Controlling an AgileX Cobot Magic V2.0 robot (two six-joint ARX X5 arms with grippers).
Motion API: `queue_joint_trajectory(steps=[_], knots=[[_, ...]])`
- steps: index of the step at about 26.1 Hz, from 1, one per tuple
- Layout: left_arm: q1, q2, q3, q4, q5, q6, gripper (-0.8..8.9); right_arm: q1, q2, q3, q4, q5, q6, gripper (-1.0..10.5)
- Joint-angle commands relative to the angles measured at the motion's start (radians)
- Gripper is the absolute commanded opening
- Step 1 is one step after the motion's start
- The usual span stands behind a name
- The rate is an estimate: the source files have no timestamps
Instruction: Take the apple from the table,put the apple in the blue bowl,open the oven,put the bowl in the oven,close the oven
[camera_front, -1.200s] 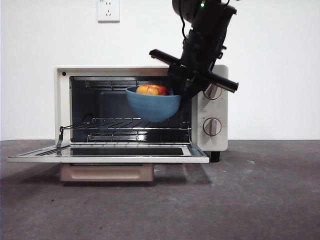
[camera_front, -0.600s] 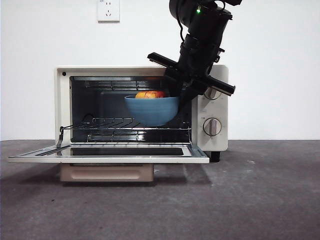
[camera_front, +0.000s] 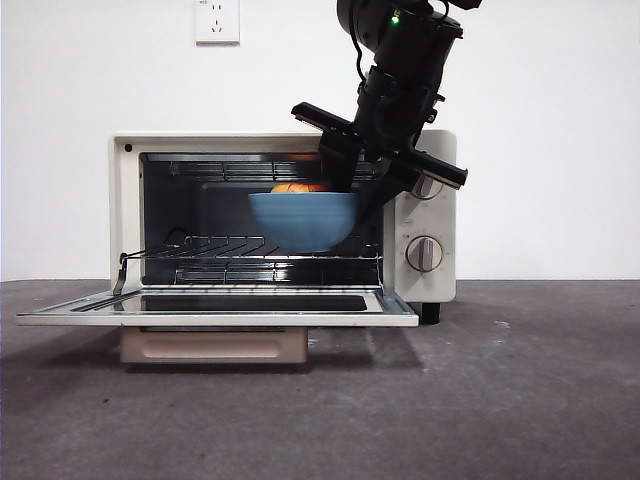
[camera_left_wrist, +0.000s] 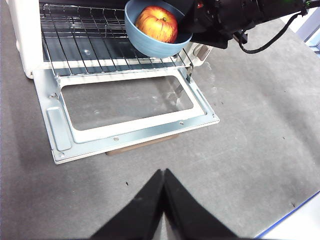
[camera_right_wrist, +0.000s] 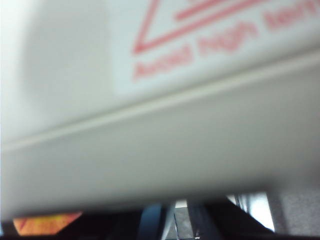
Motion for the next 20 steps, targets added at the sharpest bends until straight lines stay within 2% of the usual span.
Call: queue_joint_trajectory(steps=[1, 5, 9, 12, 17, 20], knots=[[-0.004, 0.0, 0.006, 0.005, 0.006, 0.016, 0.06, 0.011, -0.017, 0.027, 0.007, 0.001, -0.036, 1.4], [-0.004, 0.0, 0.006, 0.005, 0.006, 0.02, 0.07, 0.011, -0.061, 0.027, -0.008, 0.001, -0.06, 1.4], [-0.004, 0.001, 0.006, 0.011, 0.006, 0.025, 0.06, 0.011, -0.126, 0.027, -0.079, 0.0, -0.136, 1.4], [-0.004, 0.006, 0.006, 0.042, 0.005, 0.027, 0.06, 0.024, -0.18, 0.027, -0.111, 0.0, -0.24, 1.4], [0.003, 0.064, 0.006, 0.11, 0.001, 0.027, 0.06, 0.059, -0.304, 0.027, -0.209, 0.0, -0.484, 1.4], [0.023, 0.125, 0.001, 0.149, -0.007, 0.027, 0.06, 0.093, -0.378, 0.027, -0.3, 0.013, -0.586, 1.4]])
